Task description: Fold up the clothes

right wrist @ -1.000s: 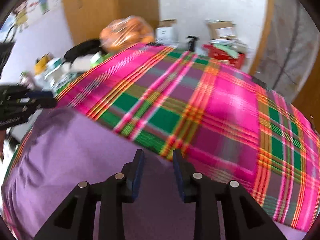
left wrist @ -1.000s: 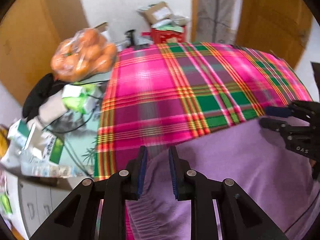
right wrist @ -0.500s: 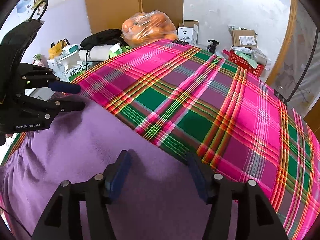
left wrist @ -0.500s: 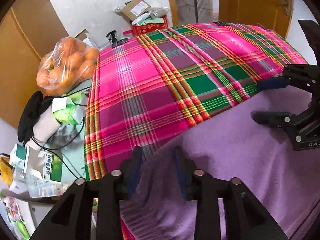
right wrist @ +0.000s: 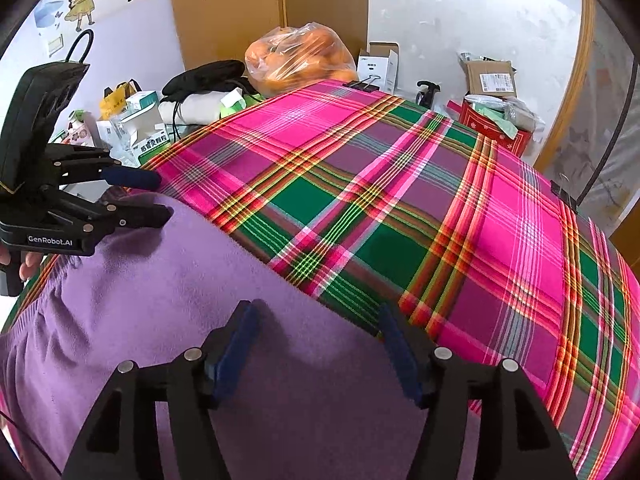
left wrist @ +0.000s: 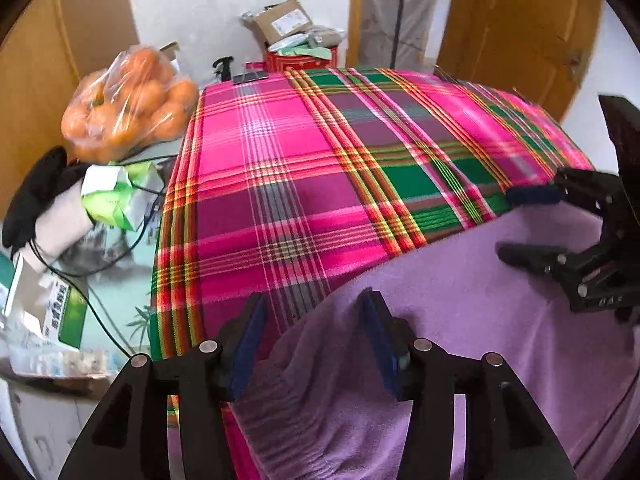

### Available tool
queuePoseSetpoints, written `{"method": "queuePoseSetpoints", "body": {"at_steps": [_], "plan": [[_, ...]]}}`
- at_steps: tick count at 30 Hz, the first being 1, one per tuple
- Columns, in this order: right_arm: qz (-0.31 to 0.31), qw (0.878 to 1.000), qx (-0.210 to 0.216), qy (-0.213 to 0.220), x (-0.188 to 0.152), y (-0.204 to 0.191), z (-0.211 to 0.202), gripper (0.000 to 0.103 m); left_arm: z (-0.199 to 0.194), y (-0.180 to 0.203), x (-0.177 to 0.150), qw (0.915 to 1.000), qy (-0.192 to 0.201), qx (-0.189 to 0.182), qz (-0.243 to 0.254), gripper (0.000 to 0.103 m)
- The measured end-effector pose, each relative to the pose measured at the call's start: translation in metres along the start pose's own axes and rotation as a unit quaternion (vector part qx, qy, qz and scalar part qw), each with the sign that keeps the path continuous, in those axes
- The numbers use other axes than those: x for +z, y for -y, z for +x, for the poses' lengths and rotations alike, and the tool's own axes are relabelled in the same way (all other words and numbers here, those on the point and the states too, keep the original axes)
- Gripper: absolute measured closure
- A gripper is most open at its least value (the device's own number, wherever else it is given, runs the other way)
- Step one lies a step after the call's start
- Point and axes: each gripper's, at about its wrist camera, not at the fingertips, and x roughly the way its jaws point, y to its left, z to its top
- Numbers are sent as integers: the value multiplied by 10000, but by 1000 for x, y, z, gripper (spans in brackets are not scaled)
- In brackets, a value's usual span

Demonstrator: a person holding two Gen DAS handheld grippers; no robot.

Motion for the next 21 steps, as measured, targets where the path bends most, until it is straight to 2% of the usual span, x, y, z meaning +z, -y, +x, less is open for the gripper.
{"method": "queuePoseSetpoints", "body": {"at_steps": [1, 3, 6, 8, 12, 13, 21], "plan": [[-23, 10000, 15, -9, 0, 0, -1, 43, -1, 3, -1, 10000, 2, -18, 85, 54], [-69, 10000, 47, -21, -1, -1, -2, 49, -2, 10, -2, 9996, 7, -57, 259, 76], [-142, 9998, 116, 1, -3, -5, -5, 66, -4, 24, -4, 9984, 68, 28, 569, 93], [-141, 9998, 153, 4, -4, -6, -6, 72, -4, 31, -5, 9973, 100, 152, 708, 95], [-94, 9998, 193, 12, -6, -8, -9, 84, -7, 27, -7, 9981, 131, 172, 573, 97], [-64, 9998, 194, 17, -6, -8, -10, 94, -8, 26, -7, 9983, 150, 177, 530, 97], [-316, 9992, -170, 197, -13, -26, -29, 97, -25, 32, -11, 9979, 361, 285, 450, 97]]}}
